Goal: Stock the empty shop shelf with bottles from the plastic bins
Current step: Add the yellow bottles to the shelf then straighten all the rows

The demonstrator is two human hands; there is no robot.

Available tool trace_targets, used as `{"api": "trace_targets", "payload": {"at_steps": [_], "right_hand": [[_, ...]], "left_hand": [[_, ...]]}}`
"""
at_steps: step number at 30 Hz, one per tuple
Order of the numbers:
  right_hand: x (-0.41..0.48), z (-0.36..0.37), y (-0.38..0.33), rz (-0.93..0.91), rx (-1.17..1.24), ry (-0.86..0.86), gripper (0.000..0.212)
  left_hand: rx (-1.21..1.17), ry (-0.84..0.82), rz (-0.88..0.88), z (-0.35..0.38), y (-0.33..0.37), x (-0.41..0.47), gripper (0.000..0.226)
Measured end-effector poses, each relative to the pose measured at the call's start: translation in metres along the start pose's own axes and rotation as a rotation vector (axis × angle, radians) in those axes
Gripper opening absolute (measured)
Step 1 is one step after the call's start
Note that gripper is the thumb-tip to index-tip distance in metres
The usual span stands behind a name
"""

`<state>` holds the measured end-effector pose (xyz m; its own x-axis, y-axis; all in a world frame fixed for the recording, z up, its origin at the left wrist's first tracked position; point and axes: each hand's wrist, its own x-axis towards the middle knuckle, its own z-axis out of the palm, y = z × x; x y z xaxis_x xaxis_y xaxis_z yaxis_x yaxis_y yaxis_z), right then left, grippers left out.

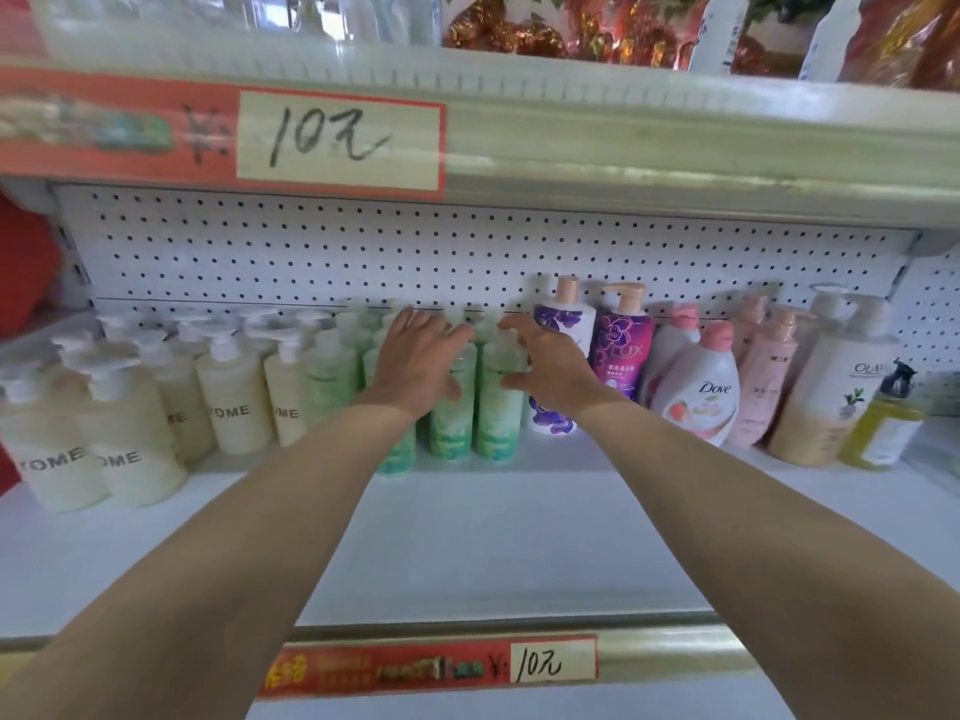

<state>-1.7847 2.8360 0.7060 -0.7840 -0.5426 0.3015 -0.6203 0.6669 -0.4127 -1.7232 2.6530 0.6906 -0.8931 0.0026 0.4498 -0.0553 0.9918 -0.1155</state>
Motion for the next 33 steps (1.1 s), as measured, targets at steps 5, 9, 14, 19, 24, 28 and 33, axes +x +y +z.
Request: {"api": "trace_targets", "payload": {"at_steps": [5,9,14,19,24,28,33], "right_hand": [[0.003,-0.003,-0.001,-0.014,-0.08,-0.031,0.073],[0.01,-0.013,-0.015,-0.073,-0.069,0.037,0.081],[0.02,-0.004,-0.053,-0.215,-0.063,-0.055,0.078],[0.019,0.034,-0.081,-0.285,-0.108,-0.126,0.083],[0.021,0.048,-0.091,-0.246,-0.193,-0.091,0.089],[0.019,0.053,-0.103,-0.179,-0.295,-0.05,0.082],[0.024,0.057,-0.118,-0.127,-0.401,-0.02,0.077]], "left_hand": [[-0.066,-0.058,-0.013,-0.011,-0.001,0.001,0.098],[-0.214,0.067,-0.145,-0.04,-0.036,-0.019,0.103],[-0.244,-0.029,-0.377,-0.05,-0.083,-0.062,0.099],[-0.38,-0.094,-0.402,-0.029,-0.095,-0.078,0.1],[-0.402,-0.122,-0.329,-0.019,-0.108,-0.076,0.107],[-0.473,-0.118,-0.271,-0.012,-0.115,-0.077,0.101],[-0.516,-0.09,-0.171,-0.008,-0.127,-0.072,0.093]]}}
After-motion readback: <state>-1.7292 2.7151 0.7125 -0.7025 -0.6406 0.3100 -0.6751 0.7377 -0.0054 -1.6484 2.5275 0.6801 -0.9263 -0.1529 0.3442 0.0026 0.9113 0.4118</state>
